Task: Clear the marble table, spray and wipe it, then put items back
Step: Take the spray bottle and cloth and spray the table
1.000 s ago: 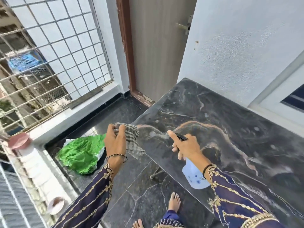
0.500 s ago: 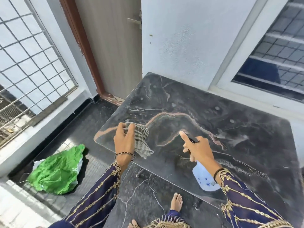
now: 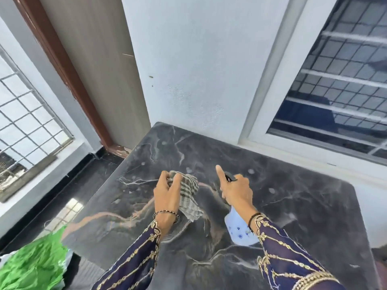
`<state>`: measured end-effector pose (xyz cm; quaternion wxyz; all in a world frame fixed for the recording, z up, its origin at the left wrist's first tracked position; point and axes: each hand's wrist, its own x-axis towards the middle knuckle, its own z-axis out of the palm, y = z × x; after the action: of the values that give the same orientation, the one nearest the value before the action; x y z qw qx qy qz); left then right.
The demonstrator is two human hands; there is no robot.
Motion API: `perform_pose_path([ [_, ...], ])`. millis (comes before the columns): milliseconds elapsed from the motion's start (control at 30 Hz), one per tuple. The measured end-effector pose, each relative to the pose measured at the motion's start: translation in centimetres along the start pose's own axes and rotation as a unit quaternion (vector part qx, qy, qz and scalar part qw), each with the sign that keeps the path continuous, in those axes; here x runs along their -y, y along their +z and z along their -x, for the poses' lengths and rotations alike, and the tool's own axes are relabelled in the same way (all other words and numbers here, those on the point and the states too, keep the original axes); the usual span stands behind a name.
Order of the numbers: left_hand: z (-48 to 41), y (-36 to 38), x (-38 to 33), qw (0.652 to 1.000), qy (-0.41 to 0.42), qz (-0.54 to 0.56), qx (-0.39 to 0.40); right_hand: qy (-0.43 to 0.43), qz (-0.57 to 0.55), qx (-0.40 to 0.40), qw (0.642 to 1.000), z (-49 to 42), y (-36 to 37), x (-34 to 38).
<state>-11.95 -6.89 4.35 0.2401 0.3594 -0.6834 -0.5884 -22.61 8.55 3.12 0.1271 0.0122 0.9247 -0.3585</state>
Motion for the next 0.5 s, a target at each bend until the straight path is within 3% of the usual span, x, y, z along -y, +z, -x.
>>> perform_pose_path([
  [167,-1.3,4.1,-1.2,1.000,-0.002,0.006,0.011,0.025,-0.020,-0.025,0.999,-4.4,-2.7,-0.3],
  [500,-0.8,7.8,-1.9,0.999,0.014,0.019,0.026,0.066,0.056,-0.110,0.990,-7.5,-7.8,-6.3],
])
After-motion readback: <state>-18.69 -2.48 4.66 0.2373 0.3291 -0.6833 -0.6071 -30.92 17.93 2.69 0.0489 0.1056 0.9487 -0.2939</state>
